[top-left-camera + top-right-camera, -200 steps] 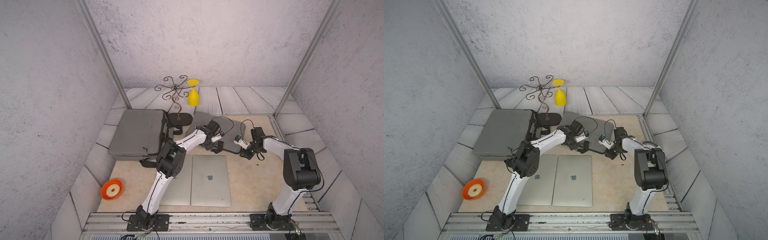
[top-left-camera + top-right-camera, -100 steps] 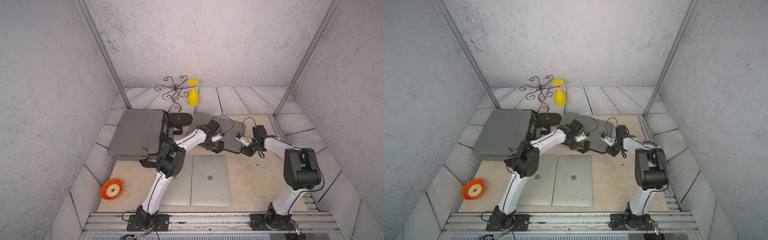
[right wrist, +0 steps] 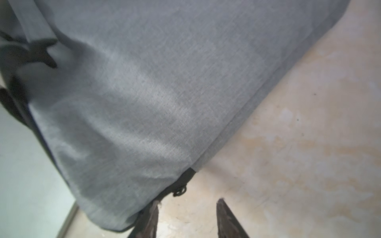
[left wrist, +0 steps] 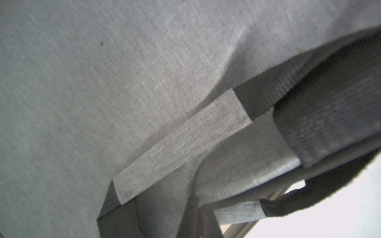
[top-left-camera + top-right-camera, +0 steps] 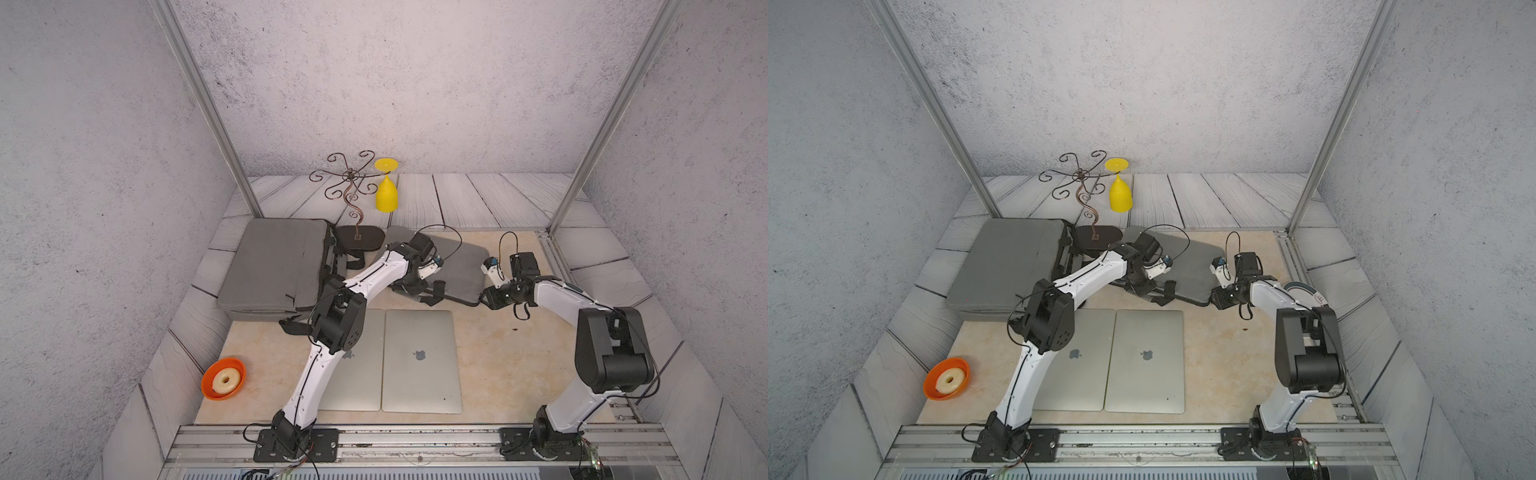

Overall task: Open the zippered laptop bag and take out the laptop
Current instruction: Unzip the zipper on the zippered laptop bag.

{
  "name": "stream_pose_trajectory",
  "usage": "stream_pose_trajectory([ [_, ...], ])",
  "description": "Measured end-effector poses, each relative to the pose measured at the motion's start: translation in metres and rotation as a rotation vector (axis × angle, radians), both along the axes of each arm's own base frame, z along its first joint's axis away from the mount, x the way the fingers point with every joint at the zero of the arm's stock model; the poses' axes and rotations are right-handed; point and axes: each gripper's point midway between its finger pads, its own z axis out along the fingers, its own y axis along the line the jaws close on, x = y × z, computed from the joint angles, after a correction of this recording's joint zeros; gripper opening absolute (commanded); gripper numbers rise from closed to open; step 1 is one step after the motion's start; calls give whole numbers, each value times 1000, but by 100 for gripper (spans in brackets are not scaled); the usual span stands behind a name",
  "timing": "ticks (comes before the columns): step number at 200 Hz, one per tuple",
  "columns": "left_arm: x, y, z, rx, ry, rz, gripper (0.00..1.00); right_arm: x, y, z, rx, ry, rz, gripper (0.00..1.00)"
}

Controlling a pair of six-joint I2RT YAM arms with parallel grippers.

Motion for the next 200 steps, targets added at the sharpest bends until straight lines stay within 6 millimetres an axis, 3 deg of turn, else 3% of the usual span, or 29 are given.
stream_pose_trajectory([
  [29, -1, 6, -1, 15, 13, -12, 0, -11, 12, 11, 82, -24, -86, 47],
  [59, -1, 12, 1, 22, 27, -23, 0, -21, 19, 11, 154, -38, -197, 47],
  [108, 3, 21, 7, 38, 24, -58, 0, -56, 4, -28, 211, -47, -374, 46],
  [148, 7, 27, 8, 65, 11, -88, 0, -39, 10, -29, 244, -143, -351, 47],
  [200, 18, 32, 22, 70, -30, -82, 0, -25, 40, -26, 252, -189, -266, 48],
])
